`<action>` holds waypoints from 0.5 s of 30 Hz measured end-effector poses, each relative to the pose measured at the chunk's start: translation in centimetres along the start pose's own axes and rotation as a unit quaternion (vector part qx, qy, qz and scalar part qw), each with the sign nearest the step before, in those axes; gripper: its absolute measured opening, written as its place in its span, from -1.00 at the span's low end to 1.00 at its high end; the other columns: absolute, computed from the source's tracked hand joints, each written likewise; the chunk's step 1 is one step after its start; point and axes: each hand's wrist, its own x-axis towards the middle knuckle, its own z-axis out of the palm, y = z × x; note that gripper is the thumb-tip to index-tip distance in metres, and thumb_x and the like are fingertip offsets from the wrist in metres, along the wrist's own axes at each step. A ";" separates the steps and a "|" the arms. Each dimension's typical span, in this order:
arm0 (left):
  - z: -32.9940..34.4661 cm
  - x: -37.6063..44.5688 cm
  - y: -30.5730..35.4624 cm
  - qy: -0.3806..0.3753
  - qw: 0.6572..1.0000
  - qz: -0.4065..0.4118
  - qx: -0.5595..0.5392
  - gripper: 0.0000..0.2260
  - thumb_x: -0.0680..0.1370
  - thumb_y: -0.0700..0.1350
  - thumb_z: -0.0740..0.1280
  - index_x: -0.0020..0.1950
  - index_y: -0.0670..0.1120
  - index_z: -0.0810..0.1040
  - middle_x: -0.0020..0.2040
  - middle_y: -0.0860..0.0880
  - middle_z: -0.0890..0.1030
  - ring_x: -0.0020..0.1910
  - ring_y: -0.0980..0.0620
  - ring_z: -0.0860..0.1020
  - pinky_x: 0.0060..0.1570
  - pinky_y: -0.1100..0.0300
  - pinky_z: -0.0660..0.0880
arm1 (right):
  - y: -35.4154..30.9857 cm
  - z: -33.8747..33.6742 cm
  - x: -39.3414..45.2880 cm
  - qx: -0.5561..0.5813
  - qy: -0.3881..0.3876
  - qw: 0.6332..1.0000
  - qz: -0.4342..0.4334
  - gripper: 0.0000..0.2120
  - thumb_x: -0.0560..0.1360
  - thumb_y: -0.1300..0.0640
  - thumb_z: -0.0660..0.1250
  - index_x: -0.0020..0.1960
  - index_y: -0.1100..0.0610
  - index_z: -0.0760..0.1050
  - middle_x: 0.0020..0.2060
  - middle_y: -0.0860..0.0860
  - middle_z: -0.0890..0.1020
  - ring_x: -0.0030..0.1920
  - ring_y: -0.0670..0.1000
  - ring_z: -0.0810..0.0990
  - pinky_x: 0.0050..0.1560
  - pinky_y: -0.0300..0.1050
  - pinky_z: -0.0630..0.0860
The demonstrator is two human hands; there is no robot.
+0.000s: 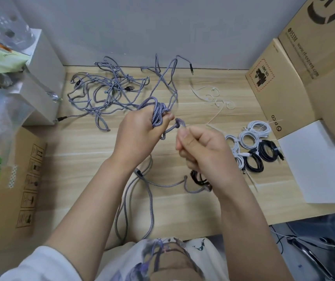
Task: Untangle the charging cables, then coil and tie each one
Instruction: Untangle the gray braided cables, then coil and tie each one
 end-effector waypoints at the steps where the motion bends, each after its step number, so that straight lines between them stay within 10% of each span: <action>1: -0.2 -0.1 0.0 -0.012 1.000 0.002 -0.007 -0.74 0.47 0.10 0.29 -0.15 -0.08 0.61 -0.40 0.11 0.55 -0.33 0.05 0.54 -0.25 0.09 0.48 | 0.3 -0.3 0.2 -0.031 0.043 0.999 -0.010 -0.66 0.53 -0.03 0.26 -0.40 0.03 0.45 -0.58 -0.16 0.35 -0.54 -0.18 0.25 -0.49 -0.27 0.19; 7: -0.9 -1.0 1.6 -0.069 0.983 -0.028 -0.170 -0.93 0.48 -0.18 0.43 -0.18 -0.04 0.61 -0.39 0.29 0.57 -0.39 0.33 0.48 -0.33 0.48 0.34 | 2.0 -1.7 1.8 -0.221 0.223 0.948 -0.053 -0.82 0.53 0.03 0.32 -0.26 -0.07 0.51 -0.54 -0.19 0.43 -0.44 -0.17 0.36 -0.32 -0.13 0.29; 15: -0.7 -0.4 3.2 -0.029 0.948 -0.054 -0.312 -0.89 0.48 -0.27 0.39 -0.20 -0.09 0.56 -0.49 0.23 0.54 -0.48 0.33 0.46 -0.38 0.52 0.32 | 2.6 0.9 1.9 -0.234 -0.025 0.972 -0.027 -0.87 0.41 0.02 0.29 -0.30 -0.13 0.51 -0.37 -0.18 0.55 -0.30 -0.19 0.48 -0.18 -0.08 0.43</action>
